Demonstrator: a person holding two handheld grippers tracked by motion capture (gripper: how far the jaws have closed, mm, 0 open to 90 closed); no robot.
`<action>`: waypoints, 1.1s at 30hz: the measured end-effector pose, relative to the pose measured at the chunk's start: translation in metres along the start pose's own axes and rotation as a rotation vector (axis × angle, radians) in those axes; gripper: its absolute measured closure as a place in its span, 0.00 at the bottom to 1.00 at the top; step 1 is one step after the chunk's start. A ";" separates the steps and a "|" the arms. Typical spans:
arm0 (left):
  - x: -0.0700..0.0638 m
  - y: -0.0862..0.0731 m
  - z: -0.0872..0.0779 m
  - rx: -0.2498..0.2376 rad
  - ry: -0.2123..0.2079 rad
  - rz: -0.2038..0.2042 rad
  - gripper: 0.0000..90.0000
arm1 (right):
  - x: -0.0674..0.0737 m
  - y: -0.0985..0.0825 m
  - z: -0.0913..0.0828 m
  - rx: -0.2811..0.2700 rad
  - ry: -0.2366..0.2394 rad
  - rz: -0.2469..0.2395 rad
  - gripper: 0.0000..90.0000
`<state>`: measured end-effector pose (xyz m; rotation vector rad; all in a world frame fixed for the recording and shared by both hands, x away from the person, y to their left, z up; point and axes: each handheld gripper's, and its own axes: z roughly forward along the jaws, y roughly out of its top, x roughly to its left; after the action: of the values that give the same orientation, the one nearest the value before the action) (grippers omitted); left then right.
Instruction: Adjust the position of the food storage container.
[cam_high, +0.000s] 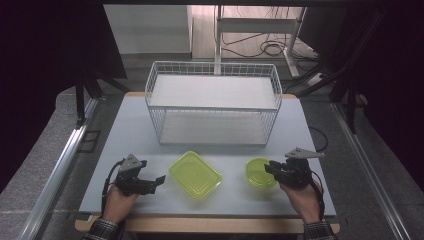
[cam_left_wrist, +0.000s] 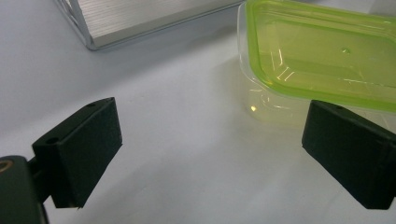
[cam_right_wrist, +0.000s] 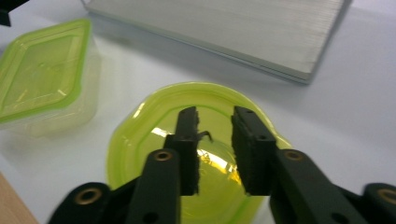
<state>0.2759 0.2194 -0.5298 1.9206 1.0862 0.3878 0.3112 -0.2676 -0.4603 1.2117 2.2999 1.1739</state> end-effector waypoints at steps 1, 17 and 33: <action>0.000 0.000 0.000 0.002 0.002 0.001 0.05 | 0.002 0.001 0.001 0.006 0.005 -0.006 0.84; 0.000 -0.001 0.003 0.029 0.019 0.011 0.05 | 0.031 0.019 0.025 0.035 0.082 -0.057 0.99; 0.000 -0.001 0.003 0.039 0.029 0.023 0.05 | 0.057 0.017 0.053 0.095 0.127 -0.130 0.99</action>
<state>0.2773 0.2174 -0.5324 1.9692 1.0983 0.4112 0.3169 -0.1895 -0.4740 1.0273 2.5123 1.1370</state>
